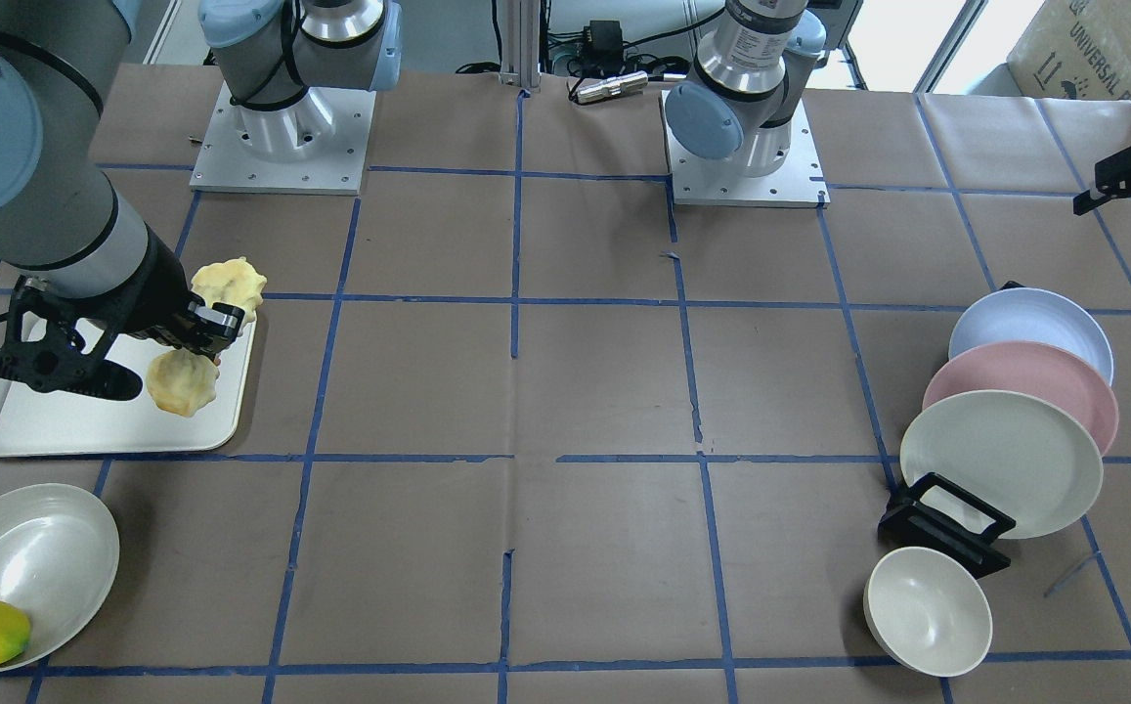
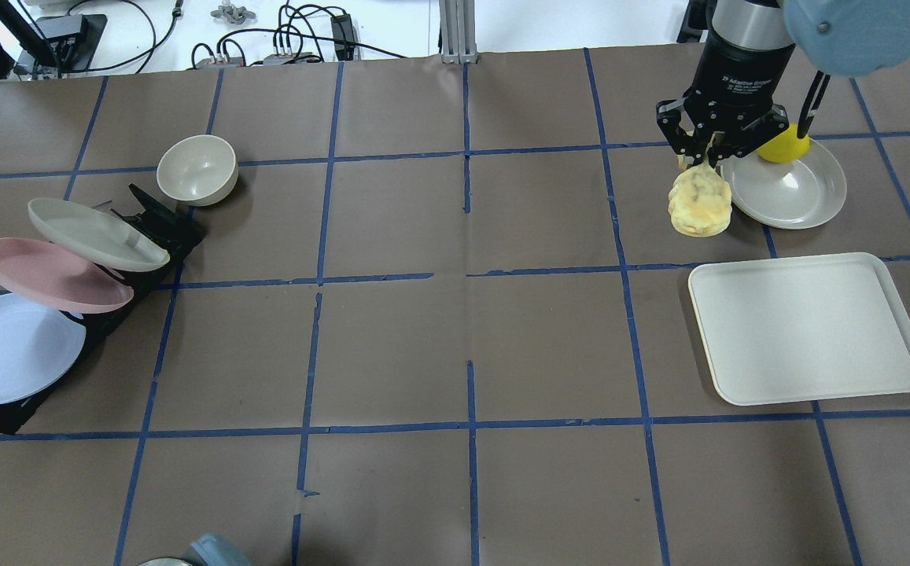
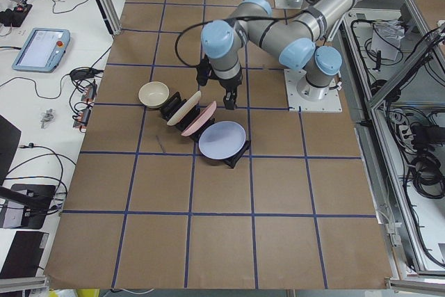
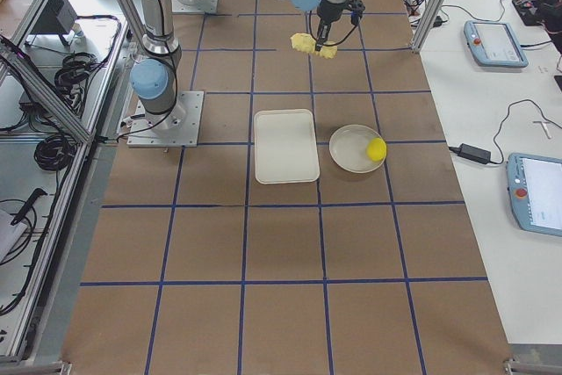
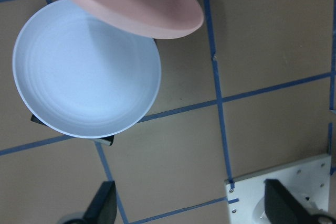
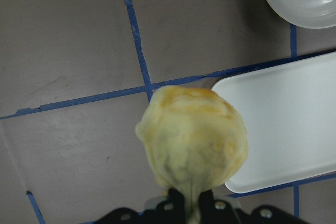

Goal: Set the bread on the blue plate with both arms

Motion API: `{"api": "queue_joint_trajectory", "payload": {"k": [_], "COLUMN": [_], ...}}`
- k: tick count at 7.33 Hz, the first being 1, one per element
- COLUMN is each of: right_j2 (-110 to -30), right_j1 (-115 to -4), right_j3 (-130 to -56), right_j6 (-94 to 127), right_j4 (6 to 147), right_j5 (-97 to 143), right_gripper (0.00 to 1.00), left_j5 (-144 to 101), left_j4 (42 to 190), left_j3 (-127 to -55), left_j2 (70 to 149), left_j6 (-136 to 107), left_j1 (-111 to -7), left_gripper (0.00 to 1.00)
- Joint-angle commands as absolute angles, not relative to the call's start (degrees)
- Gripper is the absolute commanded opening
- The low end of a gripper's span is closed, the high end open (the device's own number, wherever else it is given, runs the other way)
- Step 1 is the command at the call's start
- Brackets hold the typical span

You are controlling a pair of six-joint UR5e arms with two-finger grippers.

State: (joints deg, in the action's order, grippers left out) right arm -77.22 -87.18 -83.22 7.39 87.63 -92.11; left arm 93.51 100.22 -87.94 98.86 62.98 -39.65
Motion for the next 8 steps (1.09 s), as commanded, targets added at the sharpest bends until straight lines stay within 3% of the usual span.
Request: {"api": "queue_joint_trajectory", "payload": {"k": [1,4,8], "right_j2": [-77.34,-77.26,-77.17], "right_j1": [-87.19,-87.19,-87.19], "right_j3": [-83.58,-83.58,-83.67], "right_j6": [7.38,7.47,7.47], "right_j4": [87.63,87.71,87.80], "right_j5": [-92.11,-91.85,-91.76], "right_gripper": [0.11,0.09,0.10], "left_j5": [92.29,88.60,89.21], "left_j4": [95.73,88.95,89.12], "left_j3": [-86.67,-81.42,-81.20], "left_j2": [107.90,120.28,122.61], "left_j6": [70.46,73.30,73.04], "left_j1": [-35.60,-36.29,-36.91], "left_gripper": [1.00,1.00,0.99]}}
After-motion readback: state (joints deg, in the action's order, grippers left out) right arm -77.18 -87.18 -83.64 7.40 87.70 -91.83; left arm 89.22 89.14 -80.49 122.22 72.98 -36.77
